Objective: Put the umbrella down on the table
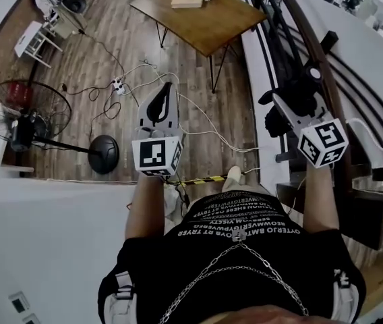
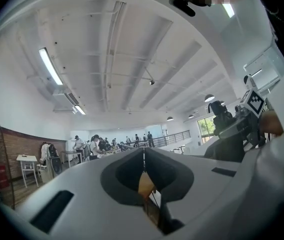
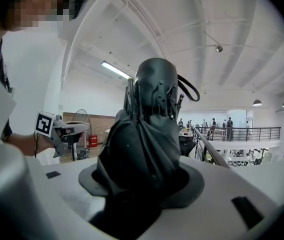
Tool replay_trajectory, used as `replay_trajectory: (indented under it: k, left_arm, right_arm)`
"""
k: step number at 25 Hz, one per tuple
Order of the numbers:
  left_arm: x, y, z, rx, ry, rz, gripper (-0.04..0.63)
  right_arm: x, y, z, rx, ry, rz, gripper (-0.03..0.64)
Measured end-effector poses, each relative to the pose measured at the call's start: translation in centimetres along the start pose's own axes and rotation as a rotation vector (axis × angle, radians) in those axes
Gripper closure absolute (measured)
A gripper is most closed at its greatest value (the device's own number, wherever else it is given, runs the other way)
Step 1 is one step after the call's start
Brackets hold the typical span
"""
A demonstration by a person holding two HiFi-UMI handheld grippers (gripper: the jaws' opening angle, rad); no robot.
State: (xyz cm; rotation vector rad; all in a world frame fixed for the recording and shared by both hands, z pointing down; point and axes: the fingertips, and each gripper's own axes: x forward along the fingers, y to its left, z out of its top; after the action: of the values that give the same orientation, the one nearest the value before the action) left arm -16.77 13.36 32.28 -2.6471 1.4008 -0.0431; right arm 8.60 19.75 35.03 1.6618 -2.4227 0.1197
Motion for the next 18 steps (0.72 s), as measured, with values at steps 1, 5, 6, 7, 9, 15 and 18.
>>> replay_trajectory:
  k: [1,5,6,7,9,15,18]
  left_arm:
    - [0.7,-0.3,0.1,-0.001,-0.002,-0.002,0.565]
    - [3.2,-1.5,0.3,0.015,0.008,-0.003,0.565]
    - [3.6,-1.6,0.4,0.019,0.009,0.001,0.565]
    - [3.9,-1.8,0.5,0.022,0.009,0.005,0.565]
    - [4.5,-2.1,0.6,0.024,0.007,0.013,0.565]
    - [5.7,-3.1,-0.6,0.025,0.038,0.018,0.565]
    - [6.1,-3.1,-0.9,0.028,0.064,0.011,0.565]
  right_arm:
    - [0.3,-0.5,-0.1,0.000,0.006,0.009,0.370]
    - [0.8,-2.1,-0.7,-0.023,0.027,0.038,0.370]
    - [0.9,-2.3,-0.8,-0.024,0.027,0.050,0.370]
    - [1.1,-2.4,-0.9,-0.022,0.025,0.060,0.370]
    - [1.4,-3.1,-0.9,-0.020,0.019,0.072,0.370]
    - [2.2,-5.2,-1.2,-0.020,0.023,0.083,0.370]
    - [2.9,-5.8,-1.0,-0.013,0.026,0.085,0.370]
